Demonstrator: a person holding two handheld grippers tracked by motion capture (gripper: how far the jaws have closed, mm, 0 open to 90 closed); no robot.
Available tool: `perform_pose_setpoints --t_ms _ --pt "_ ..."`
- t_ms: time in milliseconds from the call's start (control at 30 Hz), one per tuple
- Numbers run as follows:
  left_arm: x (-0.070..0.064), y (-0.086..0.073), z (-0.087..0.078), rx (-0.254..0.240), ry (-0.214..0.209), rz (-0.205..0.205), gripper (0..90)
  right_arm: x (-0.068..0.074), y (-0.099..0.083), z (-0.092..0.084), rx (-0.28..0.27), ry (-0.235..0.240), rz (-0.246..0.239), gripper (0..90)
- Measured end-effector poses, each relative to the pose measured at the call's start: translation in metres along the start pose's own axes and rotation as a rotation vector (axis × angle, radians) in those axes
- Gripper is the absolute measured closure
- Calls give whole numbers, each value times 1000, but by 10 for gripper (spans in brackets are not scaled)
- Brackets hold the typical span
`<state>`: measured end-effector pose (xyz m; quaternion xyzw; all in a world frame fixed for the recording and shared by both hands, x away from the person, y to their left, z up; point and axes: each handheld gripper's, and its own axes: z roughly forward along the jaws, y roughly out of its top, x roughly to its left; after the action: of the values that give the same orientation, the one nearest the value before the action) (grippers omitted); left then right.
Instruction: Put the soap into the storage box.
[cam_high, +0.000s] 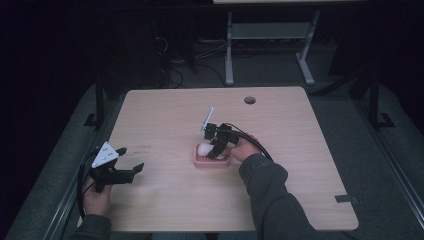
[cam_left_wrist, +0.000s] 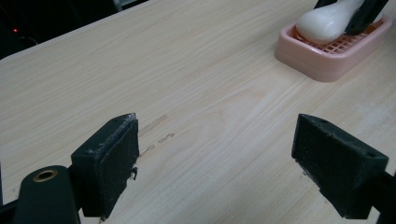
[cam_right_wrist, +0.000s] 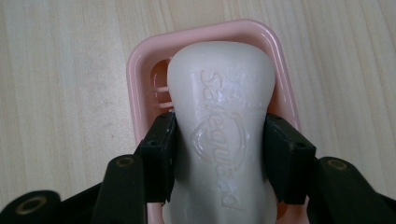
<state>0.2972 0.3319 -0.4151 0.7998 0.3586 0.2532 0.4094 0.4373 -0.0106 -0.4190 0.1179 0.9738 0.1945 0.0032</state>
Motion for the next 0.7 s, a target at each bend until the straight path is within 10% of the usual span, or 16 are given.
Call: perform_pose_setpoints --t_ms 700 --pt "0 0 0 3 -2 1 145 0 0 -5 -21 -11 1 485"
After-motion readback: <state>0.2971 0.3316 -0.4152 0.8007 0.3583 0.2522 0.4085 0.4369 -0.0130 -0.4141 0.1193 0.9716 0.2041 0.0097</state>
